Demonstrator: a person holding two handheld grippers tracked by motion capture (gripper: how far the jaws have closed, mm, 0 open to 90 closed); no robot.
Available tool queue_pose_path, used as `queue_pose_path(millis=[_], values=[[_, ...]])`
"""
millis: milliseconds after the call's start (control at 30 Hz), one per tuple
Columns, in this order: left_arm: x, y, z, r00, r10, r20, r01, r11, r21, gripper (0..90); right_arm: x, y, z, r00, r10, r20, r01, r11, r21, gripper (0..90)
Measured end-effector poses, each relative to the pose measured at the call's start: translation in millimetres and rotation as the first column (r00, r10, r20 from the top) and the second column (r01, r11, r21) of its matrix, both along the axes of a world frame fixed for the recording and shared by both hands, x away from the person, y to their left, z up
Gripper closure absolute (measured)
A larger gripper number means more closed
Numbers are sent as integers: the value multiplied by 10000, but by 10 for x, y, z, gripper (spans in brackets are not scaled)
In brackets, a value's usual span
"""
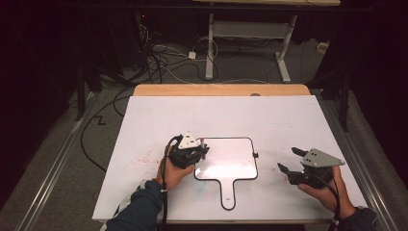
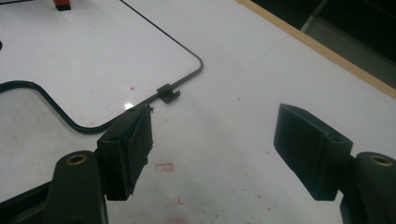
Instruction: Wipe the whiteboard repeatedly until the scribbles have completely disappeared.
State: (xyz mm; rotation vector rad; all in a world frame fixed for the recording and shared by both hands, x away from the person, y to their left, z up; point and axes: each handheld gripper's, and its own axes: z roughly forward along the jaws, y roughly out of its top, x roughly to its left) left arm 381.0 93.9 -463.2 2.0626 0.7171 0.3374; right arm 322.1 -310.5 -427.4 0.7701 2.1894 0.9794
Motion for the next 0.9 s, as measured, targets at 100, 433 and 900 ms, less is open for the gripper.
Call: queue_pose_path(millis=[100,433,900], values=[[-23,57,-14,10000,15,-29,-16,9999,-148,786,4,-1,-2,10000,-31,-20,31,10000,7,286],[111,-434,21,9972,-742,112,742,9972,32,787,7,9,1,10000,-25,-7,25,10000,-28,286],[102,-1585,71,9696,-2447,24,2447,9696,18,787,-22,-72,8,9998,-193,54,193,9998,15,285]])
